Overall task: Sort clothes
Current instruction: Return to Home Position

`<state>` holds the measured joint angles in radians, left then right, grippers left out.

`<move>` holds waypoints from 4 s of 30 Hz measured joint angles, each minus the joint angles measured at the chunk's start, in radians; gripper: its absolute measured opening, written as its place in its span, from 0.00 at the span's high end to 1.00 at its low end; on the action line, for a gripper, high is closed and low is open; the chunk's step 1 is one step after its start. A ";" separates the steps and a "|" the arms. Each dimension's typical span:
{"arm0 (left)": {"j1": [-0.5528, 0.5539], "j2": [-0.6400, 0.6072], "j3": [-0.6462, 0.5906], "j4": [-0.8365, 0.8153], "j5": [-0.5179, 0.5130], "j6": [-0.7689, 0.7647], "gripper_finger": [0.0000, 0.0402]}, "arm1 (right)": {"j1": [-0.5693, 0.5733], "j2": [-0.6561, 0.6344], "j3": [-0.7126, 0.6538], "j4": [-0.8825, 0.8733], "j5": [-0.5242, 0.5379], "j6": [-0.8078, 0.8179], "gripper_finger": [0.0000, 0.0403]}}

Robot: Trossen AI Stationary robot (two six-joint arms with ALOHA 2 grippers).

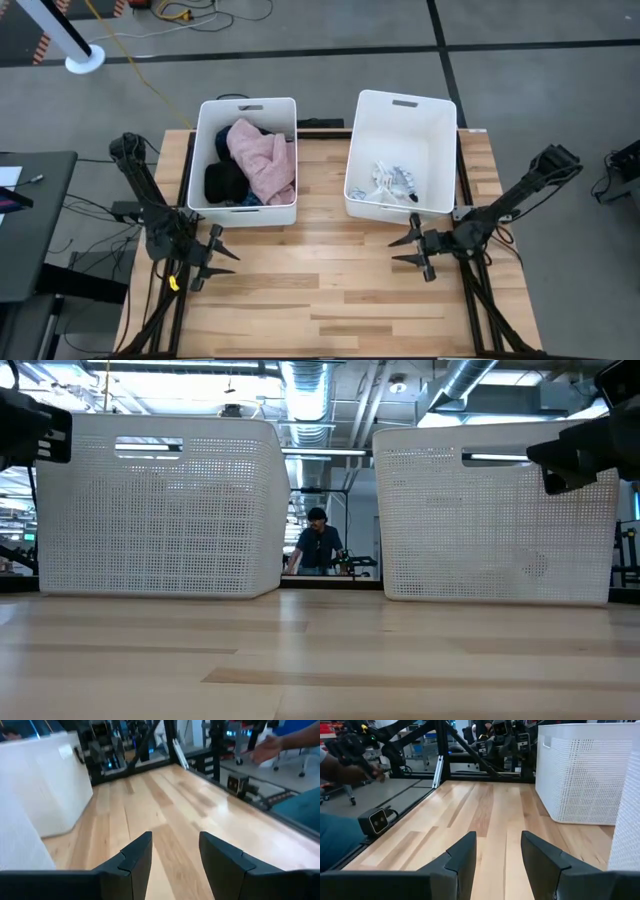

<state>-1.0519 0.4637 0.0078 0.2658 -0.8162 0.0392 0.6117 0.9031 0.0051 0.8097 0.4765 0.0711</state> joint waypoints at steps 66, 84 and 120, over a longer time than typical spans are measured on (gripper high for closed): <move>0.000 0.001 0.012 -0.201 0.000 -0.029 0.61 | 0.001 0.000 -0.001 -0.309 -0.003 0.000 0.58; 0.000 0.001 0.012 -0.201 0.000 -0.028 0.61 | 0.001 0.000 -0.001 -0.310 -0.002 0.000 0.58; 0.000 0.001 0.012 -0.201 0.000 -0.028 0.61 | 0.001 0.000 -0.001 -0.310 -0.002 0.000 0.58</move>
<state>-1.0523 0.4644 0.0196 0.0650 -0.8162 0.0113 0.6125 0.9028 0.0044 0.5000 0.4747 0.0715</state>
